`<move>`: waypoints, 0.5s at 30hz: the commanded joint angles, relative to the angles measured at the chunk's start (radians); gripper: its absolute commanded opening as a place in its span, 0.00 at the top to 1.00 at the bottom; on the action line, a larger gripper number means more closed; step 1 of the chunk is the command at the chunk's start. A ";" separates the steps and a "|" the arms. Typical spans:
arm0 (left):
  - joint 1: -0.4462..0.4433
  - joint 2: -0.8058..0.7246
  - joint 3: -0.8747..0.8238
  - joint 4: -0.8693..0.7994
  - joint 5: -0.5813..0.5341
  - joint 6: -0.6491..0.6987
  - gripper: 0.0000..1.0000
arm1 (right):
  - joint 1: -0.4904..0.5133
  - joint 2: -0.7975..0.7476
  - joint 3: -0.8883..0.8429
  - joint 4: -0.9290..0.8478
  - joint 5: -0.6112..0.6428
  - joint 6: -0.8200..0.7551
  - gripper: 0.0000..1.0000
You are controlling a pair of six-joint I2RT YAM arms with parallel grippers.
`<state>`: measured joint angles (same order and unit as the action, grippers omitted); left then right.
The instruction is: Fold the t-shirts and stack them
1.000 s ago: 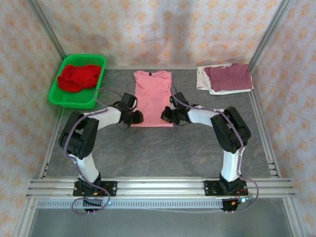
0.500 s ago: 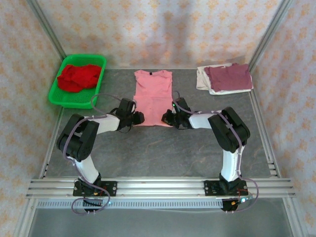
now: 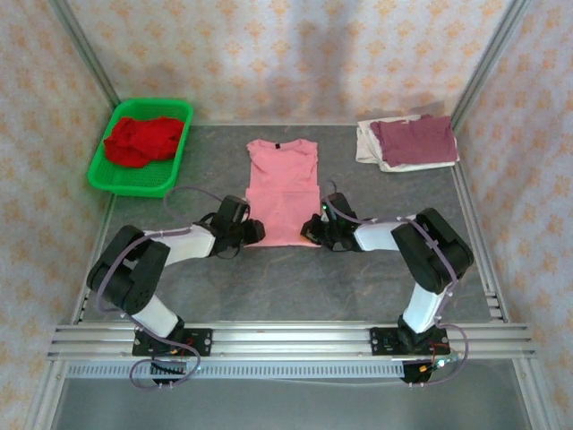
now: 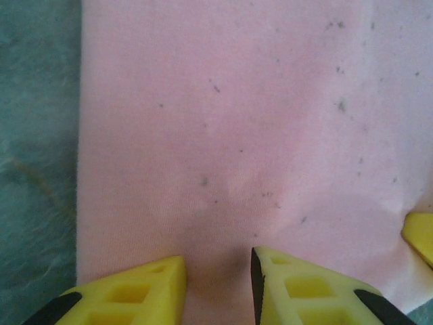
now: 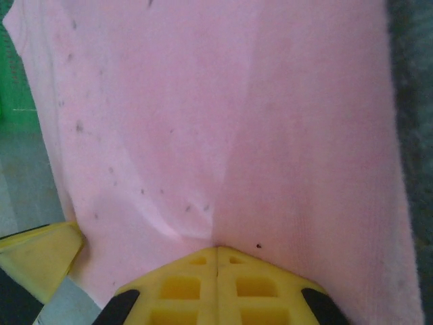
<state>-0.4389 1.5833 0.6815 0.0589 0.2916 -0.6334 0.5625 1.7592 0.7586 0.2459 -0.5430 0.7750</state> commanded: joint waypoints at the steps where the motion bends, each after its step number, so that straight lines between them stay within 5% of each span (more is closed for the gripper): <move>1: -0.002 -0.042 0.010 -0.233 -0.086 -0.015 0.63 | 0.007 -0.023 0.003 -0.159 0.015 0.005 0.92; 8: 0.024 -0.298 0.032 -0.308 -0.122 -0.034 0.55 | 0.007 -0.173 0.084 -0.265 0.076 -0.104 0.80; 15: 0.155 -0.478 -0.125 -0.314 0.052 -0.093 0.46 | 0.002 -0.189 0.053 -0.267 0.130 -0.189 0.76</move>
<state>-0.3016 1.1313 0.6239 -0.1909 0.2787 -0.6933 0.5648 1.5623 0.8173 0.0151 -0.4603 0.6407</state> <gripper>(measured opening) 0.530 0.237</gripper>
